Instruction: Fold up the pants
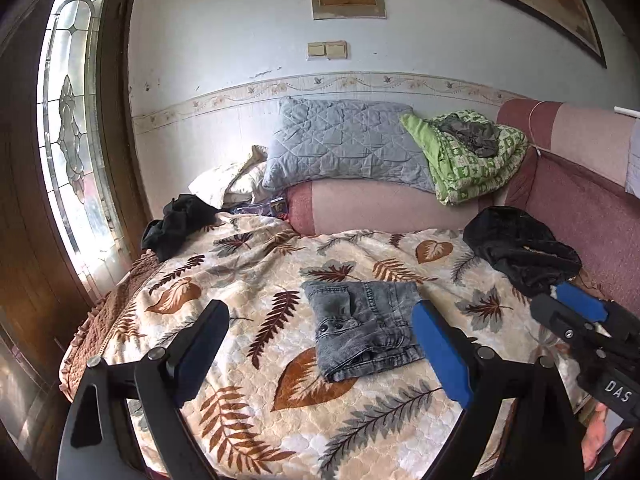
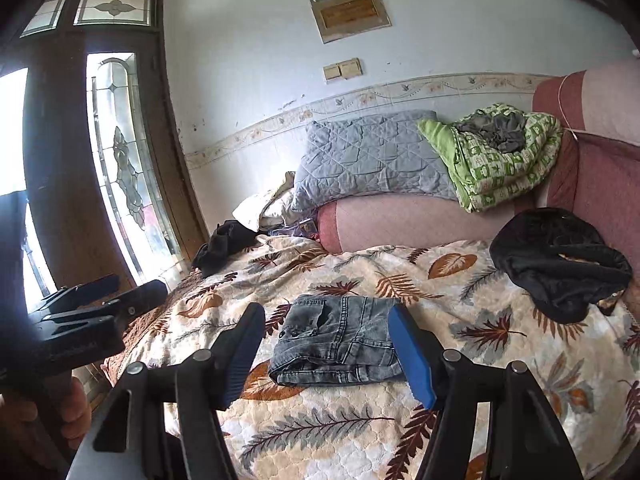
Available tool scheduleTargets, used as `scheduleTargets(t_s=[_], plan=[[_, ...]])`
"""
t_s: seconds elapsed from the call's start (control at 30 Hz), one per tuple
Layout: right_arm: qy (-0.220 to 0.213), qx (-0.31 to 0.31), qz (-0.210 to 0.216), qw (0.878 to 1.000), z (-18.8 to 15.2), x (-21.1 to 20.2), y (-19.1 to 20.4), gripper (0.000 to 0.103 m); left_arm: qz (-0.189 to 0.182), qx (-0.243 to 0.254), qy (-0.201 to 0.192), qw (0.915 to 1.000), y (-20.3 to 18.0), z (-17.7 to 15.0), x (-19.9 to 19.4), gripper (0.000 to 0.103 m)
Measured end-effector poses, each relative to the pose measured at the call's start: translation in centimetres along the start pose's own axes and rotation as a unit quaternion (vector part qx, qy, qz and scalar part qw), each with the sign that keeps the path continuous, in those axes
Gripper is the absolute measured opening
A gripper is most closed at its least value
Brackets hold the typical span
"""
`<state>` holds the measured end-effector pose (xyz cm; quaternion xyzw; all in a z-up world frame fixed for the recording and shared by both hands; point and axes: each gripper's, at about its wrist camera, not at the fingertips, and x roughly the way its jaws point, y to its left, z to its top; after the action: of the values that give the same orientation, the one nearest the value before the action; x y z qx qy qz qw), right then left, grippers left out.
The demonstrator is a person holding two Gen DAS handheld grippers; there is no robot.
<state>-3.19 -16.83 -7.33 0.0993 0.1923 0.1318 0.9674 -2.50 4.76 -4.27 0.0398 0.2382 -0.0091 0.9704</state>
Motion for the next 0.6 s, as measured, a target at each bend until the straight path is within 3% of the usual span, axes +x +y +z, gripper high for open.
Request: scheduleTargets(t_s=[0.1, 0.27, 0.6], plan=[[0.0, -0.008, -0.006, 1.0, -0.4, -0.6, 0.4, 0.07, 0.028, -0.004, 0.022, 0.9993, 0.8, -1.2, 0.5, 0.093], [0.013, -0.024, -0.02, 0.999, -1.3, -0.3, 0.9, 0.072, 0.043, -0.021, 0.041, 0.998, 2.1, -2.9, 1.3, 0.093], [0.022, -0.046, -0.023, 0.998, -2.0, 0.4, 2.0, 0.072, 0.047, -0.041, 0.037, 0.9974, 3.0, -2.9, 1.6, 0.093]])
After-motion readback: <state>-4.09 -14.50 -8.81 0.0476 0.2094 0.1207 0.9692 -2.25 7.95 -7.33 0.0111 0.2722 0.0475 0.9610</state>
